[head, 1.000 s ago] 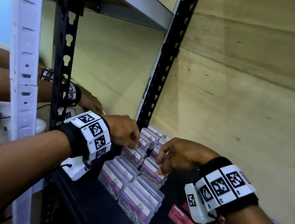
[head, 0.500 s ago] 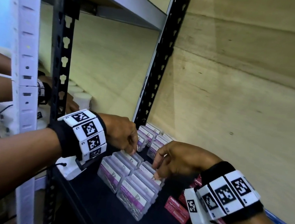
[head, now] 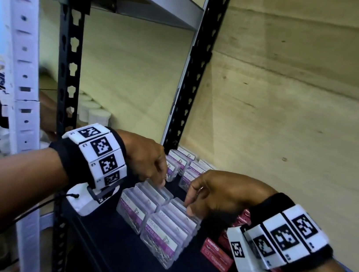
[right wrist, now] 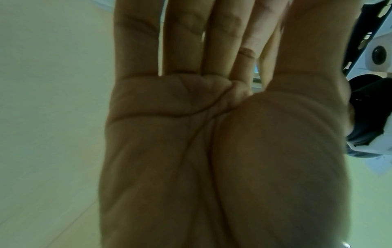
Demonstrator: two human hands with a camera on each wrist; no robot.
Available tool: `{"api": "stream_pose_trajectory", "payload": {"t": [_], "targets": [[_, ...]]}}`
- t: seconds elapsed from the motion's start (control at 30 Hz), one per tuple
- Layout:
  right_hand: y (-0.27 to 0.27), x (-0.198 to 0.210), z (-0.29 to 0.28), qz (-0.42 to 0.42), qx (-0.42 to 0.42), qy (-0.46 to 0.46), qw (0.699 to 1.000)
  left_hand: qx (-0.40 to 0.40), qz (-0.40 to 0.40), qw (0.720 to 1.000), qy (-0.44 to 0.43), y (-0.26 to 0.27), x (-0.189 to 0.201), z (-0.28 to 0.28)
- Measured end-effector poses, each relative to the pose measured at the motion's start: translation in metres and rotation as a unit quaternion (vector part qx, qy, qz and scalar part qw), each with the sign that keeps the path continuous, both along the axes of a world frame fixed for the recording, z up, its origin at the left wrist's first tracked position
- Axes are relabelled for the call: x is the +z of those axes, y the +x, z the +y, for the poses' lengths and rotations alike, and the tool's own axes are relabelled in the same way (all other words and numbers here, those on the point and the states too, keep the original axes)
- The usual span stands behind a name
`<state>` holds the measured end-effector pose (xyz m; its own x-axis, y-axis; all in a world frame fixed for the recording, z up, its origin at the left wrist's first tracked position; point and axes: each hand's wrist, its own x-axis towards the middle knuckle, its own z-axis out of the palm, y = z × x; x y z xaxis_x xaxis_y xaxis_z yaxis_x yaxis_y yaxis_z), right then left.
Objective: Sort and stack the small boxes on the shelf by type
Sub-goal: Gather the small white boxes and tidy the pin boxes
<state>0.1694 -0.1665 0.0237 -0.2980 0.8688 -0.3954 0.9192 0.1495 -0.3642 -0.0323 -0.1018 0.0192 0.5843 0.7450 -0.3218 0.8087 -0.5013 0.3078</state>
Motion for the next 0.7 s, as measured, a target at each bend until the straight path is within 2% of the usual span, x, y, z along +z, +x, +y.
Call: {"api": "stream_pose_trajectory", "payload": {"t": [0.1,0.2,0.3,0.47,0.7], "targets": [[0.003,0.003,0.012,-0.012,0.002,0.018,1.0,0.003,0.001,1.0,0.015,0.001,0.002,0.009],[0.009,0.005,0.031,-0.046,-0.015,0.1,0.994,0.019,-0.008,0.996,0.084,0.005,0.001,0.028],[0.017,0.003,0.05,-0.07,-0.04,0.157,0.984,0.03,-0.009,0.992,0.119,0.01,-0.003,0.047],[0.024,-0.005,0.073,-0.083,-0.052,0.14,0.985,0.025,0.034,0.989,0.143,0.021,-0.006,0.07],[0.023,-0.01,0.088,-0.067,-0.037,0.101,0.992,0.029,0.022,0.992,0.125,0.029,-0.016,0.088]]}}
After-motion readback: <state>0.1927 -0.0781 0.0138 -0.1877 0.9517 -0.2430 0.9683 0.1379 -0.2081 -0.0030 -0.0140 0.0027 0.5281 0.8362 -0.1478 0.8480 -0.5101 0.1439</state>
